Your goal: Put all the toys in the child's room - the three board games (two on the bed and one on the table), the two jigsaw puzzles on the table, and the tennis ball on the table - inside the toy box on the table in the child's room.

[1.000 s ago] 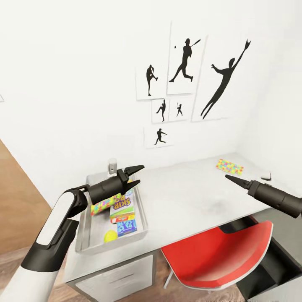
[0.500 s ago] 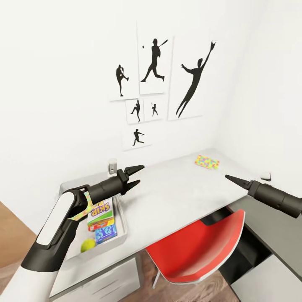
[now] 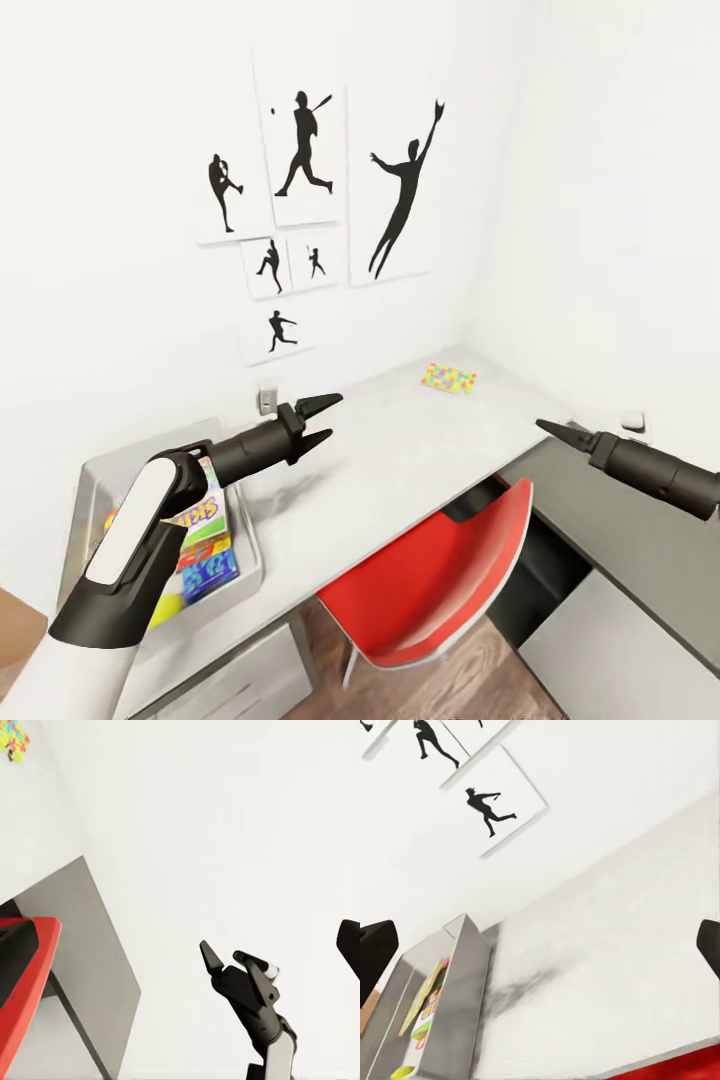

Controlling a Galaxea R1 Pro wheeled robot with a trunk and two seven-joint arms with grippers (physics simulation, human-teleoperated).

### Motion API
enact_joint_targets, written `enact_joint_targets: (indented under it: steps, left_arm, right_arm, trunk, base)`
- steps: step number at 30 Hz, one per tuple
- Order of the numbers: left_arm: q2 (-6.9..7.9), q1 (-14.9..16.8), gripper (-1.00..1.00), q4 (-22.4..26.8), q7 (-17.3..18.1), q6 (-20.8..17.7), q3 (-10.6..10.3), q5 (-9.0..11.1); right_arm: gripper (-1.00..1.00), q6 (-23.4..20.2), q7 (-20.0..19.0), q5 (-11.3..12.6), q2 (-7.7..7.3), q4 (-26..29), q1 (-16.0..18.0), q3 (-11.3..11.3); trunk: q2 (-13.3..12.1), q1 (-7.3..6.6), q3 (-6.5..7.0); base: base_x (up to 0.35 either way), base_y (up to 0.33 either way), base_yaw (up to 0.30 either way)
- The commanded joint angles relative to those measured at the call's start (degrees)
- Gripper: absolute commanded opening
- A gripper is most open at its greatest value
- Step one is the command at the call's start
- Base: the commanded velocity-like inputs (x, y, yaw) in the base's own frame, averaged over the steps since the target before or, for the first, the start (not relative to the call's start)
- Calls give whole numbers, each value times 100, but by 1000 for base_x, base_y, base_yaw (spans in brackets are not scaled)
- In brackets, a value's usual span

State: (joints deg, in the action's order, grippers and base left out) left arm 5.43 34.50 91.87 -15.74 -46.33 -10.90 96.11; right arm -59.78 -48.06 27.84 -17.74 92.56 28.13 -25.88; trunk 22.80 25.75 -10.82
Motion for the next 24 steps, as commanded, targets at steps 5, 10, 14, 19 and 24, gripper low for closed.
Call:
enact_joint_targets:
  steps: [5, 10, 14, 19, 24]
  left_arm:
    - [13, 4, 100, 10, -116, -1, 18, 64]
    - [16, 4, 100, 13, -212, -4, 33, 67]
    - [18, 4, 100, 14, -305, -6, 47, 70]
    - [43, 4, 100, 15, -363, -7, 57, 73]
    - [69, 4, 100, 15, -387, -7, 74, 74]
  right_arm:
    - [100, -22, -37, -113, -5, -1, 9, -9]
    - [100, -22, -37, -143, -12, -1, 4, -11]
    - [100, -22, -35, -162, -15, -4, 2, -13]
    - [100, -22, -19, -174, -17, -6, 1, -13]
    - [100, -22, -9, -179, -18, -8, 0, -14]
  trunk:
    - [12, 3, -12]
    - [12, 3, -12]
    - [12, 3, -12]
    - [12, 3, -12]
    - [12, 3, -12]
  base:
    - [0, 0, -279]
    - [0, 0, -279]
    - [0, 0, -280]
    - [0, 0, -280]
    - [0, 0, -280]
